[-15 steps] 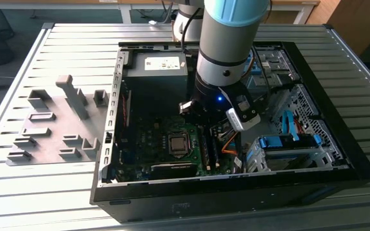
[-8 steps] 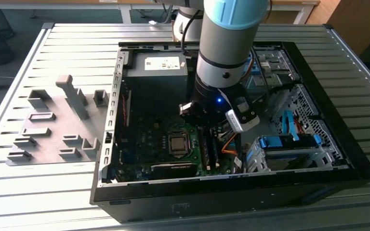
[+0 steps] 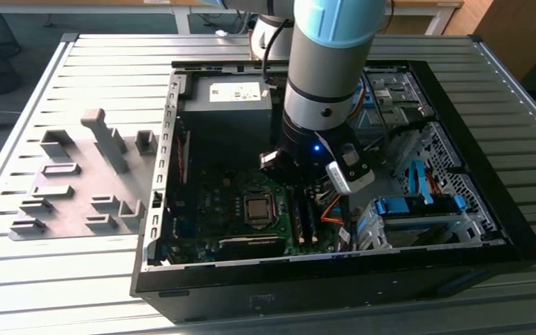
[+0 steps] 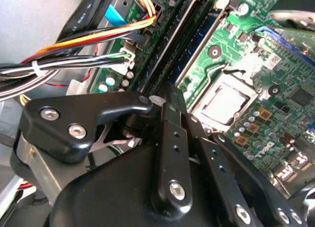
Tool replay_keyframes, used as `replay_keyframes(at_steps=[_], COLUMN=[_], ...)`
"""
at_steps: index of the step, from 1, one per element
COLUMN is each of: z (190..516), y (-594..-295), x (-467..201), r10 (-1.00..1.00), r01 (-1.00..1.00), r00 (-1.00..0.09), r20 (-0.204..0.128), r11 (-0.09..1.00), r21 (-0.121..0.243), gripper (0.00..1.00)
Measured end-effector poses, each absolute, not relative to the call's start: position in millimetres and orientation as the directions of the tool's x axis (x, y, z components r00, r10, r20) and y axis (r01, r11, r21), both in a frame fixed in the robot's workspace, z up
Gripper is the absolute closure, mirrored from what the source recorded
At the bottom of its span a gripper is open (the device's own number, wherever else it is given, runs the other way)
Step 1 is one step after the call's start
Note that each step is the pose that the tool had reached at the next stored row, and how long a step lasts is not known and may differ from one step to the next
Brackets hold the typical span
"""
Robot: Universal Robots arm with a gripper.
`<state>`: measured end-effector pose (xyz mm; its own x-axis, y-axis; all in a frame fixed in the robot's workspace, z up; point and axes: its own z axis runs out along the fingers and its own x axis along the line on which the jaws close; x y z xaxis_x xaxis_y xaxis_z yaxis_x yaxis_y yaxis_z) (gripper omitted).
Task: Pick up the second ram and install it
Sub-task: 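Press down the second ram until it locks into place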
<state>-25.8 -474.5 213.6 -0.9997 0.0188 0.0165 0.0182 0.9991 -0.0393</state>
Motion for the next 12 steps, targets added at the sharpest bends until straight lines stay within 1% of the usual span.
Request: replay_keyframes(at_steps=[3, 12], z=[215.7, 239.1], y=[-474.3, -474.6], x=[-25.8, -25.9], r10=[0.019, 0.018], r01=[0.018, 0.018], r00=[-1.000, -1.000], r20=[0.016, 0.016], r11=[0.999, 0.999], r21=[-0.037, -0.037], gripper=[0.89, 0.89])
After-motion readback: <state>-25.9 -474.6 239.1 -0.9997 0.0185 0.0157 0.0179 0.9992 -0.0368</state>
